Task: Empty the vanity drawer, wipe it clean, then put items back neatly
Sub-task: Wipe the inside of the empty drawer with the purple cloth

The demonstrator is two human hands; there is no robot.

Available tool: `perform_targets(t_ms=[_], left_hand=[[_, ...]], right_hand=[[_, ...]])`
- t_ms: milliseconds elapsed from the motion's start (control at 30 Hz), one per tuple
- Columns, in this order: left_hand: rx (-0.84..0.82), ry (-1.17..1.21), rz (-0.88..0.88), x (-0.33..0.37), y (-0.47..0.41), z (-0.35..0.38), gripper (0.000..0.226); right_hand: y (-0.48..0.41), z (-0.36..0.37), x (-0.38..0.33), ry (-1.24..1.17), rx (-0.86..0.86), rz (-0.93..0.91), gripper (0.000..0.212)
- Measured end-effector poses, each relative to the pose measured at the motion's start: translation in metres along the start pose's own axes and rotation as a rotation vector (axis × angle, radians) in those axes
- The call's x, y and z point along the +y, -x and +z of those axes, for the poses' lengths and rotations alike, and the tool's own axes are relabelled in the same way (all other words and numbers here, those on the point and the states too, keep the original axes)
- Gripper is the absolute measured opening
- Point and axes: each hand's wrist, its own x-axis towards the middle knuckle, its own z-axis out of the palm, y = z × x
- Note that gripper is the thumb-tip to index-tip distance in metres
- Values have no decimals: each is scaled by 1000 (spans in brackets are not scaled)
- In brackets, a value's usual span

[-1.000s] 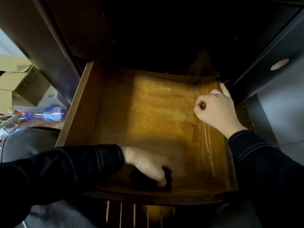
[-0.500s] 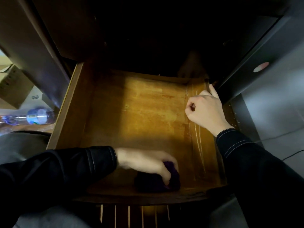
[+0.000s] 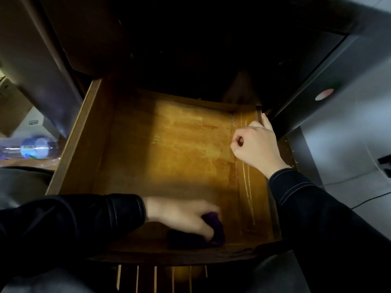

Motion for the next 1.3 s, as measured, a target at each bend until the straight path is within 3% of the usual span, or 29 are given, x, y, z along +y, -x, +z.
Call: perform_targets(t_ms=[100,267,467,667,867,1067,1233,1300], left_hand=[[-24,-194,-57,-7,2,0,16],[-59,162,81,7,11,-10,23],[-83,-228,-93,2,8,-6,9],[-128,84,73,14,18,-18,23],[-145,-348,-202,-2,5,-10,29],[-122,3,78,4,15,-24,33],[18,-336,-66,-8,-13,5,34],[-20,-352,-49,-3,-14,1,35]], right_hand=[[0,0,0,-4,-7,3,22],[0,1,0,-9,3,2,22],[0,0,-1,-3,-6,8,23],[0,-1,-1,-14,-1,11,23],[0,-1,0,-17,-6,15,23],[-1,2,1,-16,16,-4,24],[-1,3,2,-13,16,-6,24],[-1,3,2,-11,20,-9,23]])
